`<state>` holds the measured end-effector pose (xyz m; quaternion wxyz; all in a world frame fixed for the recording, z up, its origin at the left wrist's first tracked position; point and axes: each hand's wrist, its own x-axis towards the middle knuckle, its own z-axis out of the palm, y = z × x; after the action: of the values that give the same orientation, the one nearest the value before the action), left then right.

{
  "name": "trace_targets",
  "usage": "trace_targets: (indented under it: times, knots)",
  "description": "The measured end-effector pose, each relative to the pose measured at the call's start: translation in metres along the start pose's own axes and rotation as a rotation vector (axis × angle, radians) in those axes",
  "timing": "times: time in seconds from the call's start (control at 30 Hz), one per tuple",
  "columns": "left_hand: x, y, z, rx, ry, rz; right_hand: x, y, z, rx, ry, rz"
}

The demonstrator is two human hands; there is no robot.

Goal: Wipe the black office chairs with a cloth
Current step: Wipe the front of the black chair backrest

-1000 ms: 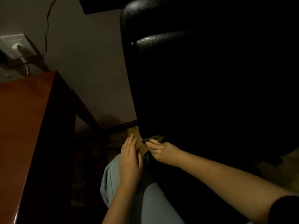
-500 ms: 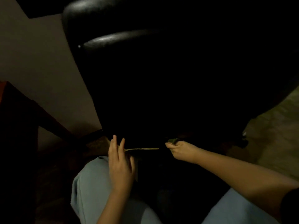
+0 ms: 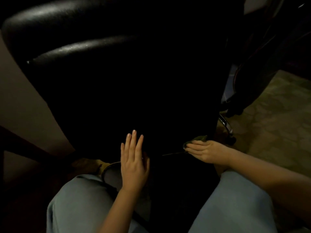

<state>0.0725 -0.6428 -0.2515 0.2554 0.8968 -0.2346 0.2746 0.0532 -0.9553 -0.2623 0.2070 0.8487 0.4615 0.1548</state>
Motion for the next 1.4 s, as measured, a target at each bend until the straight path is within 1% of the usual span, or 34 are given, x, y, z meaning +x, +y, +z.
trace_targets:
  times: [0.1,0.2,0.4,0.47,0.53,0.6,0.67,0.77,0.83,0.9,0.93,1.03,1.1,1.2,1.3,1.4]
  knots:
    - [0.006,0.003,0.0,-0.012,0.026,0.005,-0.009,0.027,-0.024,0.004,0.253,0.09]
    - [0.015,0.009,0.0,-0.019,0.037,0.015,-0.002,0.055,-0.055,0.02,0.446,0.234]
    - [0.043,0.026,-0.001,-0.051,0.057,0.058,0.032,0.116,-0.111,0.208,0.701,0.63]
    - [0.046,0.028,-0.002,-0.049,0.046,0.058,0.042,0.118,-0.116,0.271,0.828,0.756]
    - [0.042,0.028,-0.001,-0.049,0.031,0.057,0.049,0.101,-0.11,0.276,0.871,0.831]
    - [0.032,0.025,0.002,-0.048,0.003,0.061,0.047,0.068,-0.089,0.244,0.833,0.827]
    - [0.019,0.022,0.006,-0.039,-0.041,0.064,0.04,0.026,-0.063,0.263,0.762,0.778]
    - [-0.004,0.015,0.01,-0.053,-0.11,0.059,0.025,-0.033,-0.023,0.355,0.591,0.717]
    - [-0.023,0.006,0.014,-0.069,-0.167,0.044,0.017,-0.066,0.002,0.441,0.467,0.731]
    - [-0.045,-0.006,0.021,-0.081,-0.246,-0.008,0.013,-0.091,0.027,0.545,0.29,0.831]
    - [-0.056,-0.011,0.025,-0.082,-0.292,-0.049,0.012,-0.097,0.04,0.6,0.2,0.918]
    - [-0.085,-0.023,0.042,-0.027,-0.472,-0.21,0.012,-0.102,0.07,0.8,-0.037,1.277]
    - [-0.096,-0.027,0.051,0.031,-0.589,-0.293,0.013,-0.103,0.082,0.838,-0.153,1.423]
    - [-0.101,-0.032,0.058,0.113,-0.727,-0.419,0.025,-0.108,0.087,0.801,-0.226,1.505]
    - [-0.101,-0.035,0.059,0.125,-0.76,-0.484,0.043,-0.11,0.088,0.768,-0.256,1.51]
    - [-0.098,-0.037,0.059,0.098,-0.782,-0.49,0.067,-0.117,0.09,0.764,-0.288,1.489]
